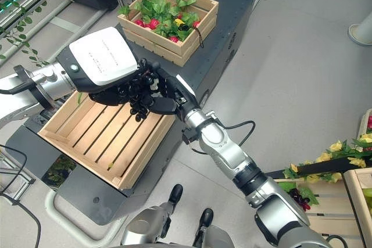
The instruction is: Pick up the fruits from the basket on one side to the basket on the other side
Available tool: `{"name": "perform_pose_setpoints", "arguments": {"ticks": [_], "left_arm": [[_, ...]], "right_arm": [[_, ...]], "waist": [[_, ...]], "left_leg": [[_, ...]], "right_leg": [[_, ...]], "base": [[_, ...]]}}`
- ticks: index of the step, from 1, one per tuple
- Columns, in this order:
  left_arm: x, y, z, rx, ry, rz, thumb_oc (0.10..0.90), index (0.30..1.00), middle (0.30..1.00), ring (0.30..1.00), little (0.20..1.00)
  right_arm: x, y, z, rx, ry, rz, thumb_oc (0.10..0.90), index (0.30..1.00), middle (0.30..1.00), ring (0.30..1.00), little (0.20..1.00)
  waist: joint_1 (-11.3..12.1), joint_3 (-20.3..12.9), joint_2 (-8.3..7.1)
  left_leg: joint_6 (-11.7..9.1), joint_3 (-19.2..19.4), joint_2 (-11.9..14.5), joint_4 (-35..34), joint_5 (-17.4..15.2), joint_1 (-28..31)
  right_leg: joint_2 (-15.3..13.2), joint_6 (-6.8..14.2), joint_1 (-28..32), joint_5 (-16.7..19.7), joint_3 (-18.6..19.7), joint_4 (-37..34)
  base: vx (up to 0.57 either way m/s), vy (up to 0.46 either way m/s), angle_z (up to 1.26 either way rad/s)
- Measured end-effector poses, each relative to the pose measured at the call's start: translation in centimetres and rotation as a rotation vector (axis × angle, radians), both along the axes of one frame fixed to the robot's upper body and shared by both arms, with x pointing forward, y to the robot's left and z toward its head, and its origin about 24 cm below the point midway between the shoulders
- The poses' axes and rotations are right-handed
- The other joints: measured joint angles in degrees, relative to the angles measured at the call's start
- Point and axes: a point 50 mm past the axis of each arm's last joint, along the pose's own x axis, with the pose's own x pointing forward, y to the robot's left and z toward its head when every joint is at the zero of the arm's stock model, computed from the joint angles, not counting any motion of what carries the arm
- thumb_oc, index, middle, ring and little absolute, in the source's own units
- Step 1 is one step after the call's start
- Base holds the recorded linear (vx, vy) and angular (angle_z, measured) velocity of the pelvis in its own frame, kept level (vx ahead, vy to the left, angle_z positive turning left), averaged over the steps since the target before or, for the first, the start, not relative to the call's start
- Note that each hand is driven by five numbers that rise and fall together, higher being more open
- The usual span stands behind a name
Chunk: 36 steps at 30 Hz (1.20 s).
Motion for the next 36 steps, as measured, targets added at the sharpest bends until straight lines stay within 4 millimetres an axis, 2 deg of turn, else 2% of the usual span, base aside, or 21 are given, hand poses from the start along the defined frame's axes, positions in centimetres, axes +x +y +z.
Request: {"name": "perform_pose_setpoints", "arguments": {"ticks": [4,8,11,23,36], "left_arm": [[-0.1,-0.2,0.2,-0.01,-0.014,-0.004,0.4,0.3,0.3,0.3,0.3],[-0.4,-0.8,1.4,-0.013,-0.061,-0.029,0.4,0.3,0.3,0.3,0.3],[-0.4,-0.9,1.9,-0.027,-0.088,-0.035,0.4,0.3,0.3,0.3,0.3],[-0.4,-1.2,1.7,-0.043,-0.087,-0.054,0.4,0.3,0.3,0.3,0.3],[-0.3,-1.9,1.4,-0.066,-0.077,-0.084,0.4,0.3,0.3,0.3,0.3]], "right_arm": [[-0.3,0.0,-1.4,0.053,0.073,-0.07,0.8,0.9,0.9,0.9,0.9],[-1.0,-1.0,-3.5,0.066,0.164,-0.13,0.8,0.9,0.9,0.9,0.9],[-1.3,-1.4,-4.3,0.066,0.195,-0.149,0.8,0.9,0.9,0.9,0.9],[-1.2,-1.8,-4.4,0.076,0.214,-0.15,0.8,0.9,0.9,0.9,0.9],[-1.3,-1.8,-4.5,0.082,0.215,-0.149,0.8,0.9,0.9,0.9,0.9]], "waist": [[0.0,0.0,0.04],[-0.1,0.0,0.07],[-0.8,-0.3,0.43],[-1.9,-2.7,1.74],[-1.6,-5.8,1.95]], "left_leg": [[0.0,0.2,0.0,0.0,0.0,0.0],[0.0,0.4,0.0,-0.1,0.0,0.0],[0.0,0.5,0.0,-0.1,0.0,0.0],[0.0,1.3,-0.1,-0.4,0.0,0.1],[0.2,1.4,-0.1,-0.5,-0.2,0.2]], "right_leg": [[-0.1,0.1,0.0,0.1,0.1,0.0],[-0.1,0.1,0.0,0.1,0.2,0.0],[-0.1,0.1,0.0,0.2,0.3,-0.1],[0.2,0.0,1.5,1.4,0.0,-3.3],[0.3,0.1,1.9,1.7,0.1,-3.9]], "base": [[0.0,0.0,0.0],[0.0,0.0,0.0],[0.0,0.0,0.0],[0.0,-0.006,0.01],[0.0,0.0,0.0]]}}
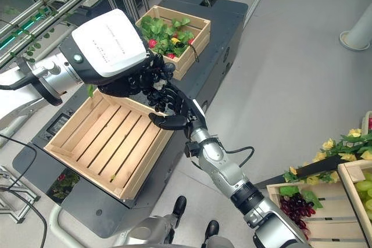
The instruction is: Pick up the fruits from the basket on one side to the basket on the other side
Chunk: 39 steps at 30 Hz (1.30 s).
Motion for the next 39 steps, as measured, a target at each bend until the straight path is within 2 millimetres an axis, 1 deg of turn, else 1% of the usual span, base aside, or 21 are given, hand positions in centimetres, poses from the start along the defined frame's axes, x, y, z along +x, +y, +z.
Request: {"name": "perform_pose_setpoints", "arguments": {"ticks": [4,8,14,19,26,27,28,30,37,39], "left_arm": [[0.0,-0.2,-0.1,-0.008,0.004,-0.012,0.4,0.3,0.3,0.3,0.3],[0.0,-0.9,-0.4,-0.023,0.014,-0.042,0.4,0.3,0.3,0.3,0.3],[-0.1,-1.6,-0.6,-0.057,0.039,-0.085,0.4,0.3,0.3,0.3,0.3],[-0.2,-1.8,-1.5,-0.062,0.069,-0.095,0.4,0.3,0.3,0.3,0.3],[-0.2,-2.1,-1.8,-0.066,0.087,-0.109,0.4,0.3,0.3,0.3,0.3],[-0.2,-2.0,-2.1,-0.067,0.098,-0.108,0.4,0.3,0.3,0.3,0.3],[-0.2,-2.0,-2.5,-0.069,0.113,-0.105,0.4,0.3,0.3,0.3,0.3],[-0.1,-2.0,-2.9,-0.065,0.133,-0.097,0.4,0.3,0.3,0.3,0.3],[-0.1,-2.0,-3.1,-0.063,0.145,-0.093,0.4,0.3,0.3,0.3,0.3],[-0.1,-1.9,-3.5,-0.065,0.158,-0.089,0.4,0.3,0.3,0.3,0.3]], "right_arm": [[0.0,0.3,0.2,0.027,-0.011,-0.019,0.8,0.9,0.9,0.9,0.9],[0.0,0.3,0.4,0.041,-0.017,-0.044,0.8,0.9,0.9,0.9,0.9],[0.0,0.2,0.4,0.05,-0.006,-0.086,0.8,0.9,0.9,0.9,0.9],[0.1,0.0,0.3,0.071,0.016,-0.118,0.8,0.9,0.9,0.9,0.9],[0.1,0.0,0.3,0.076,0.02,-0.135,0.8,0.9,0.9,0.9,0.9],[0.1,0.0,0.3,0.08,0.021,-0.136,0.504,0.455,0.455,0.455,0.455],[0.1,-0.1,0.3,0.083,0.024,-0.137,0.4,0.3,0.3,0.3,0.3],[0.1,-0.1,0.3,0.084,0.026,-0.139,0.4,0.3,0.3,0.3,0.3],[0.1,-0.1,0.2,0.106,0.046,-0.143,0.4,0.3,0.3,0.3,0.3],[0.1,-0.2,0.2,0.106,0.048,-0.148,0.4,0.3,0.3,0.3,0.3]], "waist": [[0.1,-0.8,0.15],[0.2,-1.0,0.47],[0.1,-1.0,0.51],[0.0,-1.0,0.53],[0.1,-1.0,0.55],[0.1,-1.1,0.62],[0.1,-1.1,0.75],[0.1,-1.2,0.88],[0.1,-1.2,0.9],[0.0,-1.2,0.91]], "left_leg": [[0.0,0.0,0.0,0.0,0.0,0.0],[0.0,0.0,0.0,0.0,0.0,0.0],[0.0,0.0,0.0,0.0,0.0,0.1],[0.0,0.0,0.0,0.0,0.0,0.1],[0.0,-0.1,0.0,0.0,0.0,0.4],[0.0,-0.1,-0.1,0.0,0.0,0.4],[0.0,-0.1,-0.1,0.0,0.0,0.4],[0.0,-0.1,-0.1,0.0,0.0,0.4],[0.0,-0.1,-0.1,0.0,0.0,0.4],[0.0,-0.1,-0.1,0.0,0.0,0.4]], "right_leg": [[0.0,0.0,0.1,0.0,0.0,0.0],[0.0,0.0,0.1,0.0,0.0,0.0],[0.0,0.0,0.1,0.0,0.0,-0.1],[0.0,0.0,0.3,0.0,0.0,-0.1],[0.0,0.0,0.6,0.0,-0.1,-0.2],[0.0,0.0,0.6,0.0,-0.1,-0.2],[0.0,0.0,0.6,0.0,-0.1,-0.2],[0.0,0.0,0.6,0.0,-0.1,-0.2],[0.0,0.0,0.6,0.0,-0.1,-0.2],[0.0,0.0,0.6,0.0,-0.1,-0.2]], "base": [[0.0,0.0,0.0],[0.0,0.0,0.0],[0.0,0.0,0.0],[0.0,0.0,0.0],[0.0,0.0,0.0],[0.0,0.0,0.0],[0.0,0.0,0.0],[0.0,0.0,0.0],[0.0,0.0,0.0],[0.0,0.0,0.0]]}}
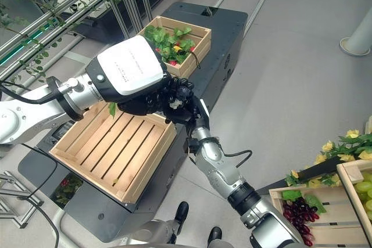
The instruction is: Pick up the fruits from the basket on one side to the basket on the other side
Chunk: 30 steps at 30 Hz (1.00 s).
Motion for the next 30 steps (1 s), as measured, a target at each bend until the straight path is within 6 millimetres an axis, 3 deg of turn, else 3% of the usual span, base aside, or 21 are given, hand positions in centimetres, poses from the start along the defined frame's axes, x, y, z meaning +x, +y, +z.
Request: {"name": "perform_pose_setpoints", "arguments": {"ticks": [12,13,14,15,19,25,30], "left_arm": [[0.0,0.4,-0.9,-0.01,0.046,0.014,0.402,0.302,0.302,0.302,0.302],[-0.1,0.6,-1.0,-0.033,0.067,0.02,0.508,0.462,0.462,0.462,0.462],[-0.1,0.8,-1.2,-0.043,0.078,0.023,0.508,0.462,0.462,0.462,0.462],[-0.1,0.8,-1.3,-0.048,0.089,0.025,0.8,0.9,0.9,0.9,0.9],[-0.1,1.7,-1.6,-0.106,0.111,0.049,0.8,0.9,0.9,0.9,0.9],[0.5,3.7,-1.9,-0.288,0.141,0.103,0.8,0.9,0.9,0.9,0.9],[1.3,5.0,-3.4,-0.489,0.17,0.158,0.8,0.9,0.9,0.9,0.9]], "right_arm": [[0.0,-0.3,-0.1,-0.007,0.002,-0.007,0.4,0.3,0.3,0.3,0.3],[0.0,-0.4,-0.2,-0.007,0.004,-0.01,0.4,0.3,0.3,0.3,0.3],[-0.1,-0.4,-0.2,-0.007,0.007,-0.012,0.4,0.3,0.3,0.3,0.3],[-0.1,-0.5,-0.4,-0.008,0.011,-0.014,0.4,0.3,0.3,0.3,0.3],[-0.2,-0.8,-0.6,-0.006,0.017,-0.026,0.4,0.3,0.3,0.3,0.3],[-0.4,-3.3,-0.7,0.016,0.02,-0.112,0.4,0.3,0.3,0.3,0.3],[-0.6,-4.1,-0.7,0.025,0.018,-0.14,0.4,0.3,0.3,0.3,0.3]], "waist": [[-0.2,0.0,0.0],[-0.3,0.0,0.0],[-0.4,0.0,0.0],[-0.4,0.0,0.0],[-0.8,0.0,0.0],[-1.0,-0.1,0.07],[-1.4,-0.2,0.03]], "left_leg": [[0.0,0.0,0.0,0.0,0.0,0.0],[0.0,0.0,0.0,0.0,0.0,0.0],[0.0,0.0,0.0,0.0,0.0,0.0],[0.1,0.0,0.0,0.0,-0.1,0.0],[0.1,0.0,0.0,0.0,-0.1,0.0],[0.4,0.3,0.0,0.0,-0.3,0.0],[0.8,1.6,0.2,0.0,-0.5,0.5]], "right_leg": [[0.0,0.0,0.0,0.0,0.0,0.0],[0.0,0.0,0.0,0.0,0.0,0.0],[0.0,0.0,0.0,0.0,0.0,0.0],[0.0,0.0,0.0,0.0,0.0,0.0],[0.0,0.0,0.0,0.0,0.0,0.0],[0.0,0.0,0.0,0.0,0.4,-0.1],[0.0,0.0,0.1,0.0,1.5,-0.2]], "base": [[0.0,0.0,0.0],[0.0,0.0,0.0],[0.0,0.0,0.0],[0.0,0.0,0.0],[0.0,0.0,0.0],[-0.01,0.011,-0.02],[0.0,0.023,-0.1]]}}
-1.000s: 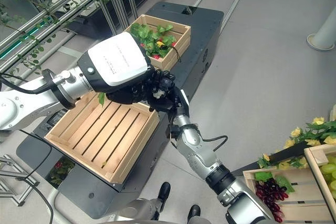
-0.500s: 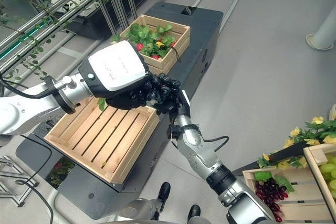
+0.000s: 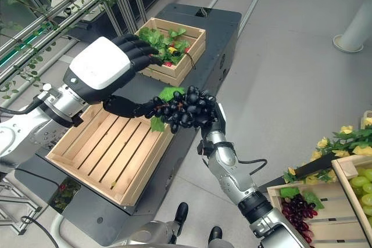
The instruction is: Pick up the fruits from the basket on one side to the basket on the other side
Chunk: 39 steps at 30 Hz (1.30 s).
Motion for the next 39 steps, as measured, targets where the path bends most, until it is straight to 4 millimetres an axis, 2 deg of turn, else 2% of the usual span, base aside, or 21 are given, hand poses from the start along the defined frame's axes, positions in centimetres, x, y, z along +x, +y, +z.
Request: {"name": "perform_pose_setpoints", "arguments": {"ticks": [8,12,15,17,20,24,28,33,36,38,39], "left_arm": [[1.2,1.0,-2.0,-0.198,0.075,0.105,0.8,0.9,0.9,0.9,0.9],[1.3,1.8,-3.4,-0.292,0.15,0.156,0.8,0.9,0.9,0.9,0.9],[1.1,1.8,-4.9,-0.446,0.203,0.175,0.8,0.9,0.9,0.9,0.9],[1.1,1.7,-5.4,-0.481,0.214,0.186,0.8,0.9,0.9,0.9,0.9],[1.0,1.6,-6.2,-0.543,0.223,0.196,0.8,0.9,0.9,0.9,0.9],[0.7,1.1,-7.7,-0.671,0.258,0.196,0.8,0.9,0.9,0.9,0.9],[0.3,0.4,-9.0,-0.778,0.32,0.159,0.8,0.9,0.9,0.9,0.9],[0.2,-0.1,-9.8,-0.823,0.342,0.136,0.8,0.9,0.9,0.9,0.9],[0.3,0.1,-11.2,-0.843,0.372,0.164,0.8,0.9,0.9,0.9,0.9],[0.3,0.2,-11.7,-0.858,0.369,0.175,0.8,0.9,0.9,0.9,0.9],[0.5,0.3,-11.4,-0.895,0.329,0.163,0.8,0.9,0.9,0.9,0.9]], "right_arm": [[-0.1,-0.5,0.3,0.026,-0.01,-0.024,0.4,0.3,0.3,0.3,0.3],[-0.3,-0.6,0.3,0.036,-0.013,-0.025,0.4,0.3,0.3,0.3,0.3],[-0.8,-1.5,-0.5,0.046,0.013,-0.055,0.4,0.3,0.3,0.3,0.3],[-1.1,-1.9,-1.1,0.048,0.032,-0.07,0.4,0.3,0.3,0.3,0.3],[-1.6,-2.3,-1.8,0.044,0.066,-0.081,0.4,0.3,0.3,0.3,0.3],[-2.4,-2.6,-2.9,0.043,0.101,-0.078,0.4,0.3,0.3,0.3,0.3],[-3.6,-3.0,-4.3,0.041,0.144,-0.065,0.4,0.3,0.3,0.3,0.3],[-4.4,-3.2,-5.1,0.032,0.16,-0.016,0.4,0.3,0.3,0.3,0.3],[-4.6,-3.0,-5.2,0.025,0.147,0.042,0.4,0.3,0.3,0.3,0.3],[-4.5,-2.9,-5.0,0.019,0.13,0.075,0.4,0.3,0.3,0.3,0.3],[-4.0,-2.8,-4.6,0.015,0.102,0.099,0.4,0.3,0.3,0.3,0.3]], "waist": [[-0.8,-0.7,-1.25],[-2.2,-1.5,-2.68],[-3.1,-2.0,-3.7],[-3.3,-2.1,-3.93],[-5.5,-2.3,-4.19],[-6.3,-2.4,-4.52],[-8.5,-2.6,-5.03],[-9.8,-2.6,-5.13],[-11.3,-2.5,-5.24],[-11.3,-2.4,-5.3],[-11.2,-2.0,-5.61]], "left_leg": [[0.5,2.4,0.2,0.0,-0.4,0.6],[1.3,4.5,0.4,0.0,-0.9,1.3],[2.1,6.5,0.5,0.0,-1.5,2.1],[2.3,7.1,0.6,-0.1,-1.7,2.3],[2.4,8.0,0.8,-0.1,-1.8,2.4],[3.0,10.4,1.4,-0.1,-2.2,2.6],[3.2,12.3,1.7,-0.1,-2.8,3.4],[3.0,14.2,2.2,-0.1,-3.1,3.4],[3.0,14.6,2.4,-0.1,-3.2,3.1],[3.0,15.9,2.7,-0.1,-3.2,2.2],[3.0,16.9,3.0,1.3,-3.1,-0.8]], "right_leg": [[0.0,0.0,0.2,0.3,1.6,-0.6],[0.0,0.3,0.2,0.5,3.6,-0.6],[-0.2,0.5,0.0,0.7,5.4,-0.7],[-0.2,0.6,0.1,0.9,6.5,-0.9],[-0.1,0.6,-0.2,1.6,7.3,-1.5],[0.3,0.5,-0.9,2.0,9.6,-1.5],[0.5,0.5,-1.2,2.2,11.5,-1.5],[1.0,0.5,-2.4,2.8,14.4,-1.3],[1.1,0.5,-3.2,3.0,14.9,-1.0],[1.5,0.5,-5.4,3.0,16.0,0.4],[1.8,0.3,-9.5,2.9,15.9,3.1]], "base": [[0.0,0.028,-0.1],[0.01,0.022,-0.26],[0.01,0.007,-0.34],[0.0,-0.008,-0.31],[0.0,-0.016,-0.18],[0.01,-0.029,-0.33],[0.01,-0.04,-0.28],[-0.05,-0.042,-0.3],[-0.19,-0.038,-0.2],[-0.36,-0.036,-0.33],[-0.28,-0.042,-0.42]]}}
